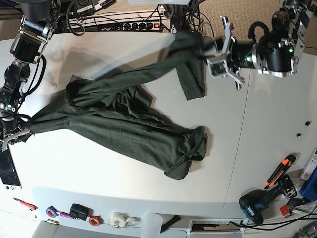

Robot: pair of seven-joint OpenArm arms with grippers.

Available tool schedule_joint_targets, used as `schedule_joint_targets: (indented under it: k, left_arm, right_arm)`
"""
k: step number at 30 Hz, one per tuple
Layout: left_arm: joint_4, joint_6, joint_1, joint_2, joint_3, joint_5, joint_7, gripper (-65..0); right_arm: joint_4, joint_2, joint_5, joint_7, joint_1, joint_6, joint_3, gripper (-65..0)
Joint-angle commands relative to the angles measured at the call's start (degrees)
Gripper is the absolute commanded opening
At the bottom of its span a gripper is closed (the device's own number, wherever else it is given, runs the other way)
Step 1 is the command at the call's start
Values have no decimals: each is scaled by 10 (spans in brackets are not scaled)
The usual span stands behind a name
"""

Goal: Layout the t-shirt on the table in an organized manner, then fold the t-shirt properly
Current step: 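Move the left gripper to the shirt's sleeve and grasp it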

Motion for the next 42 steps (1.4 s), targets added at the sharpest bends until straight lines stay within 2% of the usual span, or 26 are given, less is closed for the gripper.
schedule_joint_targets:
  k: [1,3,4,5,8,10,12,13,17,23,26,33,38,42]
  left_arm:
    - [8,15,1,2,-4,1,-30,-336]
    - [8,43,5,18,-4,33,-73,-314]
    - [8,48,4,28,-4,57,-94,-315]
    - [8,55,3,40,-4,83,-121,-315]
    - [8,84,2,76,-4,156,-207,-315]
    - [8,106,1,101,-4,187,-244,-315]
    - [7,113,-4,123,-4,202,-253,-315]
    - [7,115,-8,133,-4,204,-251,-315]
    - [7,121,-19,160,-4,206,-251,-315]
    - [5,121,-26,169,-3,205,-251,-315]
    - [3,121,-26,169,-3,205,-251,-315]
    - [2,120,-26,169,-3,206,-251,-315]
    - [-2,117,-26,169,-3,208,-251,-315]
    - [-33,100,-36,169,-3,223,-251,-315]
  right_arm:
    - [10,15,2,10,15,11,2,-623]
    - [10,16,8,6,15,31,2,-431]
    - [11,17,8,7,16,31,2,-365]
    - [12,17,8,9,18,28,3,-343]
    - [26,18,14,3,24,5,22,-343]
    - [45,19,64,-21,28,-14,51,-343]
    - [72,18,134,-75,26,-10,93,-344]
    - [83,18,172,-110,26,2,114,-344]
    - [116,17,313,-248,7,88,197,-344]
    - [184,-2,448,-400,-93,174,308,-345]
    - [248,-27,493,-414,-174,194,349,-345]
    - [366,-115,500,-416,-318,201,394,-345]
    - [372,-171,500,-412,-346,201,394,-345]
    - [372,-200,495,-388,-346,200,385,-345]
